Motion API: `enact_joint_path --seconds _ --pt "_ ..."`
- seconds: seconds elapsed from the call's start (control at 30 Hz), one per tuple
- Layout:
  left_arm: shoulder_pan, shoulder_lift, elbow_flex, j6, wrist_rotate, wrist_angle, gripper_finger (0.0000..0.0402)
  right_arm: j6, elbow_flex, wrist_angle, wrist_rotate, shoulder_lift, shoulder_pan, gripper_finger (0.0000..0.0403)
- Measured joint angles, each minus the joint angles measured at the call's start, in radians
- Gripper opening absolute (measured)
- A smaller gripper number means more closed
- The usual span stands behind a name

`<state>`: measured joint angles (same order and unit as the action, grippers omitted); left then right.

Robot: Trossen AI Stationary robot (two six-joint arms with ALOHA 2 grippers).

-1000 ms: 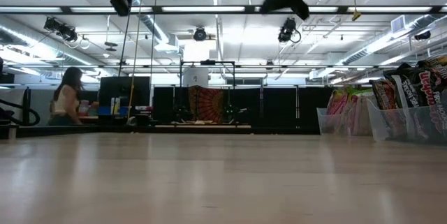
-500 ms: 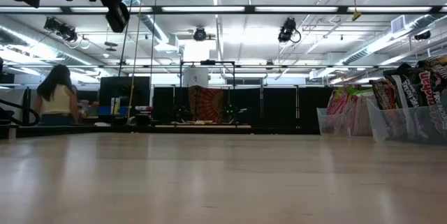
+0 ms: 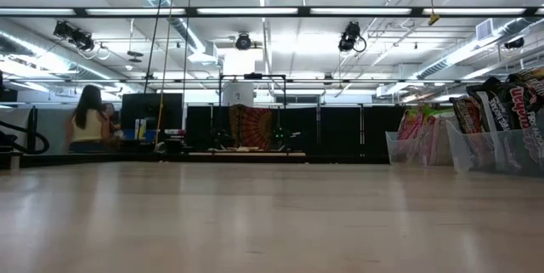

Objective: Sort Maruchan noodles
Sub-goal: Return to Home Position

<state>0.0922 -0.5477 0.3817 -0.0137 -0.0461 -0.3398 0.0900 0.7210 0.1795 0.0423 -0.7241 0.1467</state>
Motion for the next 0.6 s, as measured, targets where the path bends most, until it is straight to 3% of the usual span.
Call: enact_joint_path --seconds 0.13,0.23,0.33,0.53,0.6 --pt "0.024 0.120 0.000 -0.004 -0.002 0.203 0.0041 0.036 -0.171 -0.076 -0.047 0.189 0.009 0.0032" --pt "0.023 0.160 -0.001 -0.130 0.072 0.341 0.0041 0.014 -0.286 -0.060 -0.042 0.340 0.008 0.0032" --pt "0.023 0.163 0.000 -0.124 0.145 0.344 0.0041 0.012 -0.402 -0.124 -0.054 0.480 0.008 0.0032" --pt "0.022 0.181 -0.013 0.015 0.154 0.279 0.0041 0.149 -0.655 -0.384 -0.284 0.712 -0.016 0.0032" --pt "0.022 0.203 -0.048 0.023 0.155 0.233 0.0041 0.188 -0.714 -0.459 -0.343 0.720 -0.035 0.0032"
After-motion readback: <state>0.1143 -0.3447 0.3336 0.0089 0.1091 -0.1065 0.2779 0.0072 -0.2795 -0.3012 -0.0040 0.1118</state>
